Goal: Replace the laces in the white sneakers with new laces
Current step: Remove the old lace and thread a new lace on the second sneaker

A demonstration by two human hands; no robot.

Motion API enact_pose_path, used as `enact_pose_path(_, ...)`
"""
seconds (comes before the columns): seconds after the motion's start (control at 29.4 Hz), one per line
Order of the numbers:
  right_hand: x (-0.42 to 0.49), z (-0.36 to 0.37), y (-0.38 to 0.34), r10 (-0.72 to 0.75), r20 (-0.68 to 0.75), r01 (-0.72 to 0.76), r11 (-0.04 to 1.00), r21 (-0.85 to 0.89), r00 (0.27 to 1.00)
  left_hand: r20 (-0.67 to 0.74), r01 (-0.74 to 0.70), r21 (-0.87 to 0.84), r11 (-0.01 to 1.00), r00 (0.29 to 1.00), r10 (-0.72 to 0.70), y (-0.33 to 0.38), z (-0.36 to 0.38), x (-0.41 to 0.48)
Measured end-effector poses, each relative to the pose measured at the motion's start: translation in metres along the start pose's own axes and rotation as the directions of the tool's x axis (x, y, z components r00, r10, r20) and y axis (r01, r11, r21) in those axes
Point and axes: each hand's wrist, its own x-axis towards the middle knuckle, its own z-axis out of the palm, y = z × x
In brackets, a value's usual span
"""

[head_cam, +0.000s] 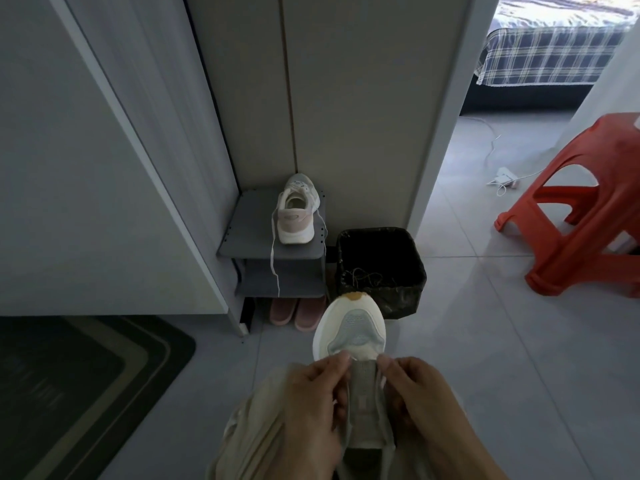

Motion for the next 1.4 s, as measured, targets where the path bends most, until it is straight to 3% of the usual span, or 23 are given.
enact_pose_path(0.14, 0.001, 0.005, -0.010, 0.042, 0.008, -0.042, 0.970, 0.239, 0.999, -0.079, -0.053, -0.001, 0.999, 0.995, 0.053, -0.005, 0.013, -0.003)
enact_pose_path(0.24, -0.003, 0.008, -0.014, -0.042, -0.029, 0.048, 0.952, 0.302, 0.999, -0.097, -0.072, -0.011, 0.997, 0.993, 0.071, -0.007, 0.014, -0.004)
enact_pose_path(0.34, -0.008, 0.006, -0.005, -0.122, -0.086, 0.134, 0.977, 0.163, 0.989, -0.094, -0.144, 0.025, 0.989, 0.985, 0.145, -0.010, 0.011, -0.012)
enact_pose_path(0.44, -0.021, 0.005, 0.001, -0.097, 0.000, 0.096, 0.994, 0.054, 0.995, -0.125, -0.210, 0.037, 0.977, 0.969, 0.213, -0.015, 0.009, -0.016)
enact_pose_path(0.61, -0.046, 0.010, -0.009, -0.112, 0.098, 0.067, 0.925, 0.375, 0.989, -0.143, -0.167, -0.086, 0.982, 0.978, 0.153, -0.021, 0.010, -0.020)
enact_pose_path(0.71, -0.050, 0.021, -0.010, -0.050, 0.070, -0.004, 0.786, 0.618, 0.996, -0.099, -0.096, -0.153, 0.984, 0.992, 0.081, -0.026, 0.009, -0.019)
enact_pose_path(0.82, -0.047, 0.027, -0.012, 0.072, 0.007, -0.054, 0.673, 0.737, 0.997, -0.092, -0.051, -0.185, 0.981, 0.995, 0.034, -0.028, 0.008, -0.016)
enact_pose_path(0.92, -0.042, 0.027, -0.014, 0.119, -0.003, -0.077, 0.658, 0.749, 0.993, -0.067, 0.003, -0.230, 0.973, 0.998, -0.019, -0.027, 0.010, -0.015)
enact_pose_path(1.05, -0.035, 0.011, -0.012, 0.097, 0.026, -0.090, 0.755, 0.650, 0.995, -0.033, 0.039, -0.229, 0.973, 0.998, -0.048, -0.028, 0.008, -0.011)
enact_pose_path(1.23, -0.023, 0.014, -0.010, 0.079, -0.072, -0.052, 0.949, 0.312, 0.994, -0.031, 0.030, -0.214, 0.976, 0.999, -0.037, -0.027, 0.010, -0.007)
enact_pose_path(1.4, -0.031, 0.011, -0.020, 0.094, 0.003, -0.075, 0.778, 0.624, 0.996, -0.035, -0.077, -0.153, 0.985, 0.997, 0.073, -0.027, 0.011, -0.008)
